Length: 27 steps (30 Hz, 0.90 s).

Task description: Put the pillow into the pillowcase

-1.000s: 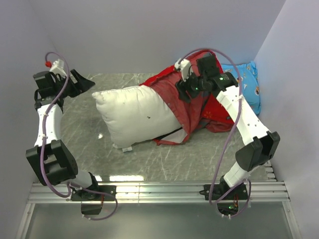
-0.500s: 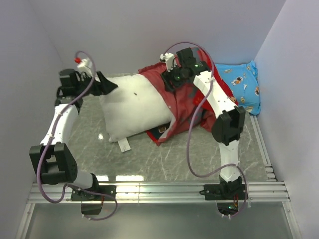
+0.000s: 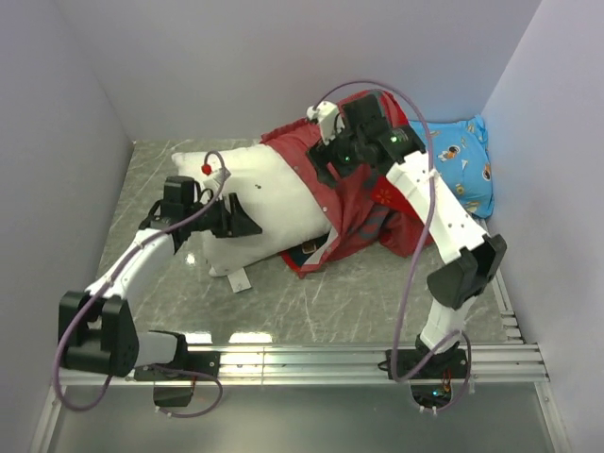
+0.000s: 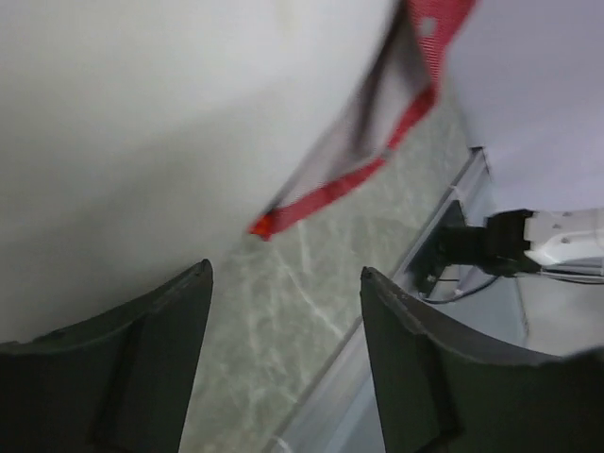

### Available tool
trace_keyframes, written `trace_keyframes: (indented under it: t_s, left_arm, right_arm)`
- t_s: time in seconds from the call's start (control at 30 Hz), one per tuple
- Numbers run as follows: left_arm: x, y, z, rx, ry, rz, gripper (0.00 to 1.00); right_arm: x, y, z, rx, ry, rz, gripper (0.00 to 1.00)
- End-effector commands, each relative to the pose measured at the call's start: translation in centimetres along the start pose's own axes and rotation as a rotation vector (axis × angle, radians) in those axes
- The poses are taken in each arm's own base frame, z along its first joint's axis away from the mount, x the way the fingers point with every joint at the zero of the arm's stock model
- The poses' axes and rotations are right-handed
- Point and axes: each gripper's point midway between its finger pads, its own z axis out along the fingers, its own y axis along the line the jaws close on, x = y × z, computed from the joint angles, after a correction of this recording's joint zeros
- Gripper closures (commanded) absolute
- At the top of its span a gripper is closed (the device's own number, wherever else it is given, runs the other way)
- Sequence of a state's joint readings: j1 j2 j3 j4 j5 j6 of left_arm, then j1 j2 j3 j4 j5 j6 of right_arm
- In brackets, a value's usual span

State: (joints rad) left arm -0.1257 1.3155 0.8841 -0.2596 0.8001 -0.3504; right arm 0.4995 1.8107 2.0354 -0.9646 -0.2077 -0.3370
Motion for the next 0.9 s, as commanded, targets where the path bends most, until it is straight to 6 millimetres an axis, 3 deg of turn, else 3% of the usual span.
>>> trace_keyframes:
  t_s: [0.0, 0.1, 0.17, 0.2, 0.23, 0.27, 0.33, 0.4, 0.43, 0.47, 0.53, 0.6, 0.7, 0.73, 0.8, 0.83, 0.87]
  left_arm:
    - [-0.7, -4.4, -1.3, 0.117, -0.04, -0.012, 0.3]
    - [-4.5, -4.1, -3.5, 0.046, -0.173, 0.021, 0.19]
    - [-7.0, -1.3, -5.7, -0.043, -0.259, -0.034, 0.15]
    - [-8.0, -0.3, -6.6, -0.078, -0.285, -0.058, 0.14]
    - [-9.0, 1.9, -8.1, -0.144, -0.328, -0.074, 0.13]
    - [-9.3, 3.5, -8.4, -0.181, -0.329, -0.087, 0.01]
    - [-10.0, 6.2, -9.1, -0.289, -0.333, -0.062, 0.01]
    - [-10.1, 8.7, -8.9, -0.348, -0.316, -0.068, 0.01]
    - [-10.2, 9.3, -8.7, -0.357, -0.313, -0.064, 0.01]
    - [-9.8, 10.2, -7.9, -0.346, -0.291, -0.081, 0.01]
    - [-10.0, 10.9, -7.1, -0.33, -0.287, -0.087, 0.01]
    - [-8.8, 12.4, -5.6, -0.315, -0.238, -0.132, 0.01]
    - [-8.3, 11.9, -3.5, -0.197, -0.214, -0.146, 0.01]
    - [-8.0, 10.8, -2.6, -0.14, -0.201, -0.162, 0.01]
    - [-8.1, 8.7, -0.9, -0.021, -0.177, -0.136, 0.14]
    - [-7.5, 6.6, 0.4, 0.049, -0.129, -0.121, 0.27]
    - [-6.8, 5.4, 1.2, 0.099, -0.099, -0.117, 0.36]
  right_arm:
    - [3.4, 2.1, 1.4, 0.018, 0.128, -0.035, 0.17]
    - [3.4, 1.3, 3.6, 0.104, 0.137, -0.044, 0.16]
    - [2.8, 0.5, 4.7, 0.143, 0.133, -0.038, 0.16]
    - [3.5, 0.3, 6.1, 0.153, 0.175, -0.028, 0.16]
    - [3.5, 0.3, 6.8, 0.157, 0.188, -0.026, 0.16]
    - [2.3, 0.0, 7.0, 0.166, 0.167, -0.029, 0.16]
    - [2.5, -1.0, 8.6, 0.214, 0.181, -0.033, 0.19]
    - [1.9, -1.8, 9.2, 0.252, 0.159, -0.039, 0.24]
    - [2.0, -2.1, 9.4, 0.265, 0.165, -0.04, 0.36]
    - [1.4, -2.2, 9.1, 0.264, 0.149, -0.032, 0.42]
    - [0.5, -1.6, 8.1, 0.236, 0.124, -0.018, 0.53]
    - [-0.3, 0.2, 7.3, 0.145, 0.096, -0.016, 0.6]
    - [-1.2, 3.4, 6.1, 0.01, 0.053, -0.033, 0.67]
    - [-1.2, 4.1, 6.2, -0.023, 0.05, -0.036, 0.79]
    - [-0.4, 6.5, 6.8, -0.126, 0.065, -0.033, 0.88]
    - [-0.7, 7.3, 6.8, -0.164, 0.061, -0.034, 0.98]
    - [-0.9, 8.0, 6.9, -0.2, 0.063, -0.026, 1.0]
